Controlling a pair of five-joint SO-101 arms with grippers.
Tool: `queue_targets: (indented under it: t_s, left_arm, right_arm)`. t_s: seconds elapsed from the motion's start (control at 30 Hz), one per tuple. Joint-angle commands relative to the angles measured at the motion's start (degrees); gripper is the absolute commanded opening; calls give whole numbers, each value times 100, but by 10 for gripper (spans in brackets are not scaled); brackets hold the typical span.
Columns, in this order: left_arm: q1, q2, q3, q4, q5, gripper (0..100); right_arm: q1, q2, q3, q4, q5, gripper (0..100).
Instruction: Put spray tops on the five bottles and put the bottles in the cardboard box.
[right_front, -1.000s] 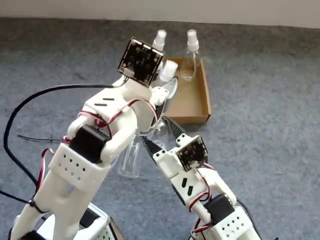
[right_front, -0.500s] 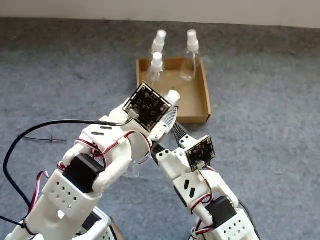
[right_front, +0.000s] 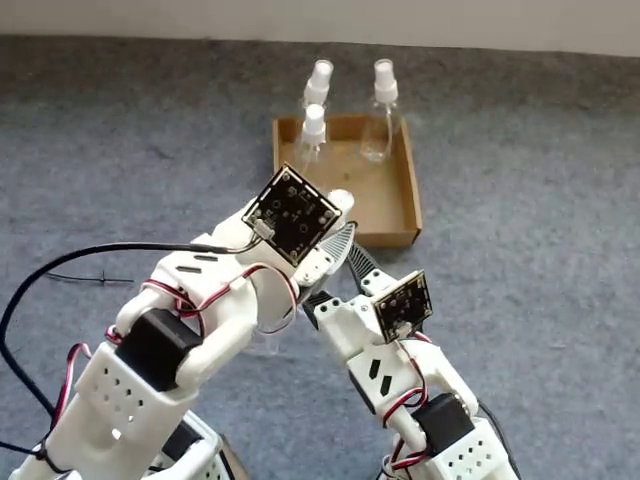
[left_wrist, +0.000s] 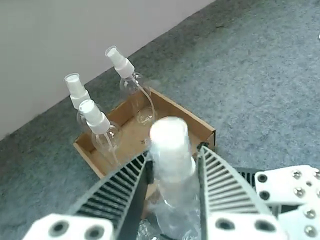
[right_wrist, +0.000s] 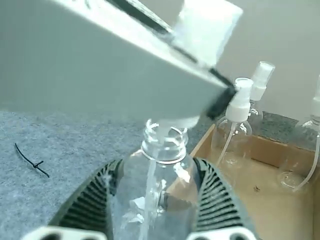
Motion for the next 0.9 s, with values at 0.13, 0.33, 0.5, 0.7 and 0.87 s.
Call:
queue_targets:
  t_s: [0.13,0.33,0.5,0.7,0.87]
  left_arm:
    - [-110,-110,-1323,756,-35,203]
    - [-163,-84,-1622,712,-70,196]
    - [-541,-57,-1455,615,-79,168]
    - [-558,462,-1429,598,-79,178]
    - [-567,708,-1376,624,-149,177]
  right_arm:
    - [84,-75,-119,-4,-70,4]
    - [84,-75,-119,-4,-79,4]
    - [84,-119,-119,163,-88,4]
    - [84,-119,-119,163,-88,4]
    - [84,-119,-119,171,-88,4]
